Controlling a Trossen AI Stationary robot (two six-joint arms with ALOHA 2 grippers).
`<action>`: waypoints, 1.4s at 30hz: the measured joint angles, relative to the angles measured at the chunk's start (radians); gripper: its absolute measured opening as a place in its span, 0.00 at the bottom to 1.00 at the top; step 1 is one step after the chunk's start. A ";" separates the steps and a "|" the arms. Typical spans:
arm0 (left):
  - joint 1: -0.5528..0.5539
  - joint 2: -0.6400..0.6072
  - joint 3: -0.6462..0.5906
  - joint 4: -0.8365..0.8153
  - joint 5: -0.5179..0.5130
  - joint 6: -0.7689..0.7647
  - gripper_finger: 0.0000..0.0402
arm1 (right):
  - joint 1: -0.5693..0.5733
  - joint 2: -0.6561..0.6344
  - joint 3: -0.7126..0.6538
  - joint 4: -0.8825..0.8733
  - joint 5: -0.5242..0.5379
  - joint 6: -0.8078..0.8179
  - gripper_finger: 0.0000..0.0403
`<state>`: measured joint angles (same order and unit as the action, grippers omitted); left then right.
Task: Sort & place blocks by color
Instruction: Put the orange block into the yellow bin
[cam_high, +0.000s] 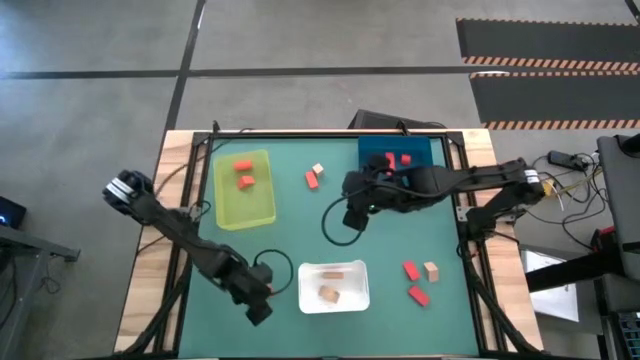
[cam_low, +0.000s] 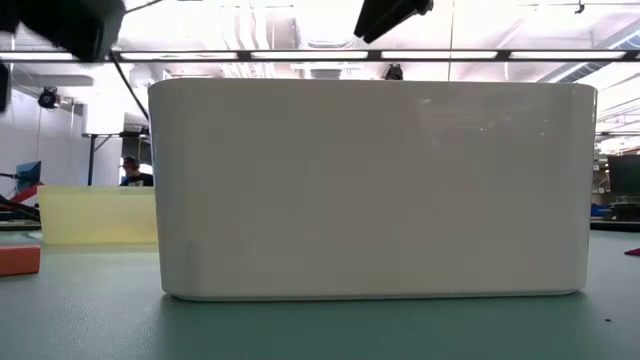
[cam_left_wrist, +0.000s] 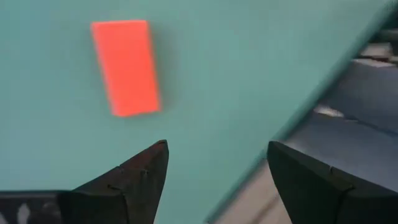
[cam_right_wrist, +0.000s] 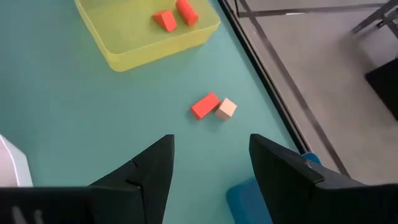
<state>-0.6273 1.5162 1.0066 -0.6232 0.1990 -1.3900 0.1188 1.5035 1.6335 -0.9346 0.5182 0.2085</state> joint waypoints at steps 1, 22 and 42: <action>0.001 0.024 0.004 -0.022 -0.007 0.016 0.64 | 0.001 -0.014 -0.018 0.008 -0.001 0.001 0.50; 0.000 0.156 0.009 -0.103 -0.240 0.115 0.57 | 0.003 -0.107 -0.161 0.013 -0.002 0.028 0.50; -0.002 0.231 0.004 -0.077 -0.279 0.116 0.44 | 0.003 -0.107 -0.162 0.034 -0.002 0.026 0.50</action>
<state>-0.6292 1.7470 1.0107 -0.7003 -0.0798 -1.2739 0.1219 1.3960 1.4715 -0.9003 0.5163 0.2348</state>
